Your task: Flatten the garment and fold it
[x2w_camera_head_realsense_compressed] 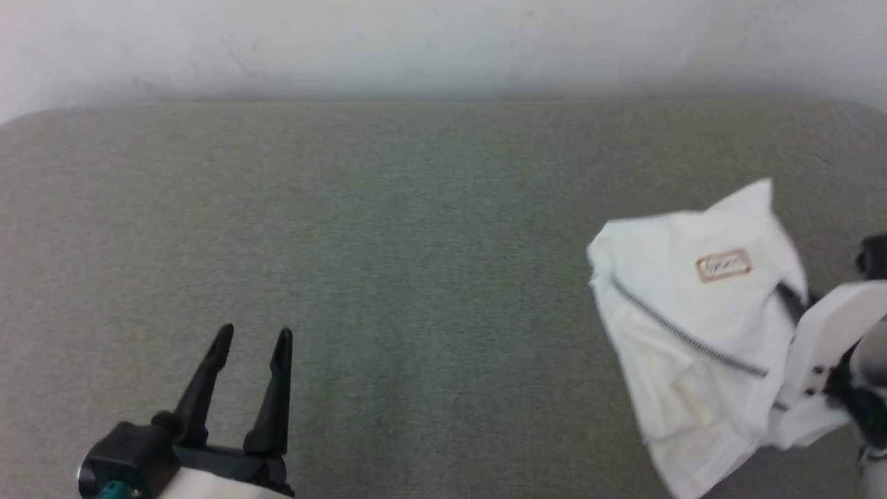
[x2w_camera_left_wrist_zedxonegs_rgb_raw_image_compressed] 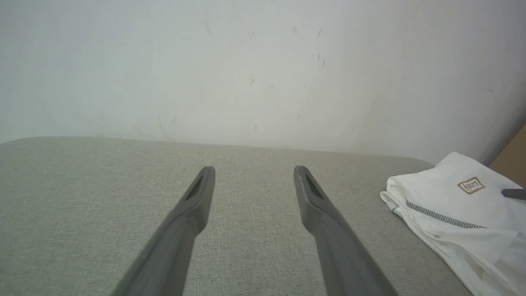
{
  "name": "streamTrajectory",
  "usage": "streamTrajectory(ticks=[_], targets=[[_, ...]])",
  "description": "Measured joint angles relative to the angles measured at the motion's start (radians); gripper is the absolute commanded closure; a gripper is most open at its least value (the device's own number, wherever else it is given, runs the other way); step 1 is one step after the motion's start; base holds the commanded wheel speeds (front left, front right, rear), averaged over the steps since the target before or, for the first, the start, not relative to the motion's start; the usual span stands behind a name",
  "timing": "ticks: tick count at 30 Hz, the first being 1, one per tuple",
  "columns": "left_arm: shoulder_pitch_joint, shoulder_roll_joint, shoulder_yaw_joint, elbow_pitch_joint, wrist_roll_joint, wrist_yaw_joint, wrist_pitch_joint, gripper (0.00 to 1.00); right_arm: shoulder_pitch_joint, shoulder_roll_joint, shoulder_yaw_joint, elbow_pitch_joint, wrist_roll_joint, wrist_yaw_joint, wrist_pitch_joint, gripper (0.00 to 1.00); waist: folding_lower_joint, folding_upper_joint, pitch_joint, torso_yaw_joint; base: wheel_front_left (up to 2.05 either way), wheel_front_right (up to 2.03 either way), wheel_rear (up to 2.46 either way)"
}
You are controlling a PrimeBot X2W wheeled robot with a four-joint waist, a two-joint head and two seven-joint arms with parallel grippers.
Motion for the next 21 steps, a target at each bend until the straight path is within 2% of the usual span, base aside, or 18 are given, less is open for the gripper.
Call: streamTrajectory(ticks=[10, 17, 21], targets=[[-0.111, 0.029, 0.031, -0.024, 0.01, -0.009, -0.004, 0.0, -0.171, -0.192, -0.003, -0.023, -0.077, 0.0, 0.119, 1.0, 0.0002, 0.0, 0.136, -0.065, 0.0, 0.0, 0.0], [-0.186, 0.048, 0.037, -0.041, 0.018, -0.019, -0.002, 0.0, -0.226, -0.339, -0.015, 0.009, -0.126, 0.0, 0.093, 1.0, 0.0004, 0.0, 0.251, -0.091, 0.0, 0.0, 0.0], [-0.204, 0.053, 0.038, -0.045, 0.018, -0.019, -0.001, 0.0, -0.232, -0.362, -0.038, 0.042, -0.161, 0.0, 0.074, 1.0, 0.0003, 0.0, 0.303, -0.1, 0.0, 0.0, 0.0]])
